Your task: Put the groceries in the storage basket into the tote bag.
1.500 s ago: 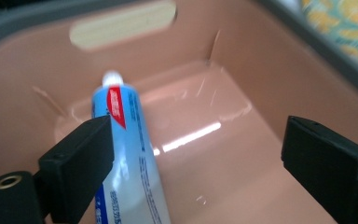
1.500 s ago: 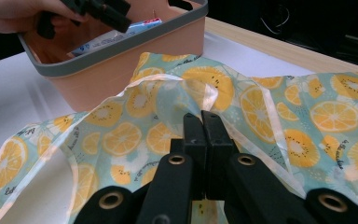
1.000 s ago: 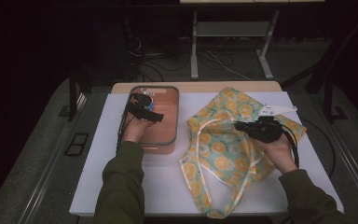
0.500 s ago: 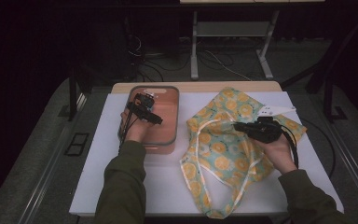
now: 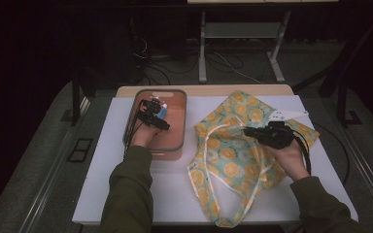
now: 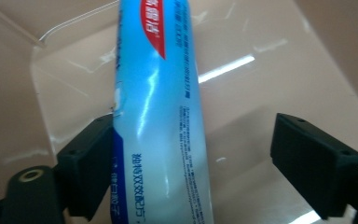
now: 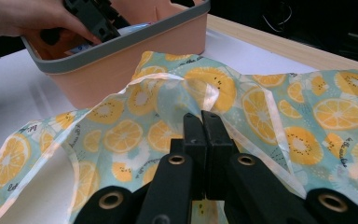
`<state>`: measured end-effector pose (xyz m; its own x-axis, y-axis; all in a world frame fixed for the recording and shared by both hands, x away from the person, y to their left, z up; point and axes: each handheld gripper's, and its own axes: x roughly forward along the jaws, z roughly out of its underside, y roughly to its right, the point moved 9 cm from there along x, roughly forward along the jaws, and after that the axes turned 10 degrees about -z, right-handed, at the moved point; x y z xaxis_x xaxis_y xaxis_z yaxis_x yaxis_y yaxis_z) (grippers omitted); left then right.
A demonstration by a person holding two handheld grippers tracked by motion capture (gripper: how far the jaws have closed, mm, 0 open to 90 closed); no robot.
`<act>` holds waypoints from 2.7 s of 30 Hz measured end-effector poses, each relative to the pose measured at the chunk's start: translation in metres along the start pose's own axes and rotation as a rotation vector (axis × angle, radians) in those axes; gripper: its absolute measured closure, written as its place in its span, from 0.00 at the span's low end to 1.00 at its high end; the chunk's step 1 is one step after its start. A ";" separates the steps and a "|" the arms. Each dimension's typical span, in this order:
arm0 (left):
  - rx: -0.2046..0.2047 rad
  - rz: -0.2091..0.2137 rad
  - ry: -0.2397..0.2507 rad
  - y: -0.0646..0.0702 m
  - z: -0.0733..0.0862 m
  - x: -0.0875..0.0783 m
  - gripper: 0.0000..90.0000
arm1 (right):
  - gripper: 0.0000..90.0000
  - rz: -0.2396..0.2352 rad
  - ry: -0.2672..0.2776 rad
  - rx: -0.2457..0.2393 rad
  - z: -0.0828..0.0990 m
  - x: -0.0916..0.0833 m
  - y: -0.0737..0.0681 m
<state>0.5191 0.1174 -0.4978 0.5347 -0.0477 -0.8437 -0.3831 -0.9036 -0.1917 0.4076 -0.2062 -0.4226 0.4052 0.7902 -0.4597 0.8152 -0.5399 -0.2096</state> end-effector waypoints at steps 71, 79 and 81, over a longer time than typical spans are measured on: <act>0.345 0.508 0.205 0.246 0.013 -0.094 0.83 | 1.00 0.015 0.002 0.001 0.001 -0.002 0.002; 0.298 0.483 0.192 0.270 0.001 -0.064 0.82 | 1.00 0.014 0.006 -0.003 0.000 -0.003 0.003; 0.312 0.462 0.197 0.271 0.003 -0.059 0.79 | 1.00 0.014 0.009 0.001 0.000 -0.004 0.003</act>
<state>0.3818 -0.1238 -0.5015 0.3783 -0.5115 -0.7715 -0.7971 -0.6038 0.0095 0.4084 -0.2110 -0.4216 0.4206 0.7850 -0.4549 0.8089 -0.5515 -0.2037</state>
